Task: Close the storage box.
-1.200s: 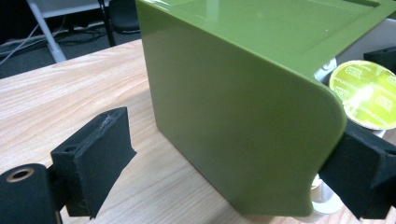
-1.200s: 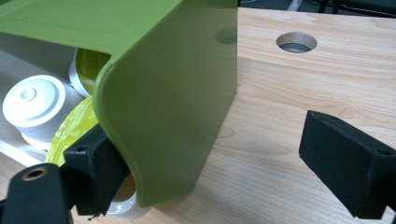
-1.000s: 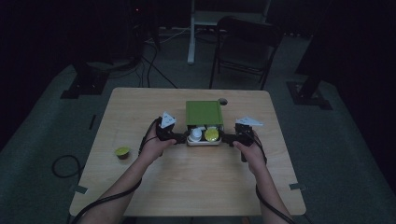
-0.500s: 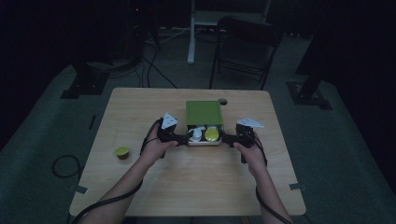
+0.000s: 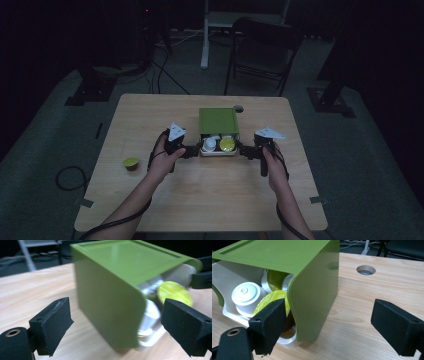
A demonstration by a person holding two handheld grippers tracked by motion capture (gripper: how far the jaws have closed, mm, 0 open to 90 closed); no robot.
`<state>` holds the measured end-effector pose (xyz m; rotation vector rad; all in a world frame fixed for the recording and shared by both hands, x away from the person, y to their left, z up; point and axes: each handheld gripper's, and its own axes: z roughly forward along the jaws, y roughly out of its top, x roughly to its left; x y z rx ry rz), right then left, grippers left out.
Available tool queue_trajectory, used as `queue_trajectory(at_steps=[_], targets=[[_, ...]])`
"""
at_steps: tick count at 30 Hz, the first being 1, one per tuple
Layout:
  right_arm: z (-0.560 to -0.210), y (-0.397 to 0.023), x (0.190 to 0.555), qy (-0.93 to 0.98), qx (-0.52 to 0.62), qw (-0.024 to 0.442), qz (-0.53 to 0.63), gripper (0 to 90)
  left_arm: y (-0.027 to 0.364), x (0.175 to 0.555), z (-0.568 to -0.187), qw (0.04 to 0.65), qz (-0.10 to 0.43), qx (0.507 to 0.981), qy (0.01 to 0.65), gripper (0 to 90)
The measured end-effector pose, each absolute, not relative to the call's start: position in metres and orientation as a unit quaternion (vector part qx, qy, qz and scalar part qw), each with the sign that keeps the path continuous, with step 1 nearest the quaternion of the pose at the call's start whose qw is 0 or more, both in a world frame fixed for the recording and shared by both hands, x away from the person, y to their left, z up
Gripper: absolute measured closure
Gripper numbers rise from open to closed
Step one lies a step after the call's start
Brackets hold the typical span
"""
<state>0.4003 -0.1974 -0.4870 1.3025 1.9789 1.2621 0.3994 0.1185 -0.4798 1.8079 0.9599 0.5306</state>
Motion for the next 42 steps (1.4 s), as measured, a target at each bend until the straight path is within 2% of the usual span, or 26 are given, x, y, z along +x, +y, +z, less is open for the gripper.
queue_trajectory(at_steps=[20,30,42], targets=[[-0.49,-0.219,0.385,0.712,0.485,0.235,0.45,12.7,0.132,0.385,-0.484,0.487,0.209,0.738,0.417,10.0],[-0.497,-0.237,0.373,0.707,0.499,0.243,0.438,12.7,0.139,0.373,-0.483,0.486,0.221,0.729,0.428,10.0],[-0.501,-0.252,0.362,0.706,0.508,0.261,0.419,13.0,0.149,0.36,-0.496,0.474,0.202,0.732,0.446,10.0]])
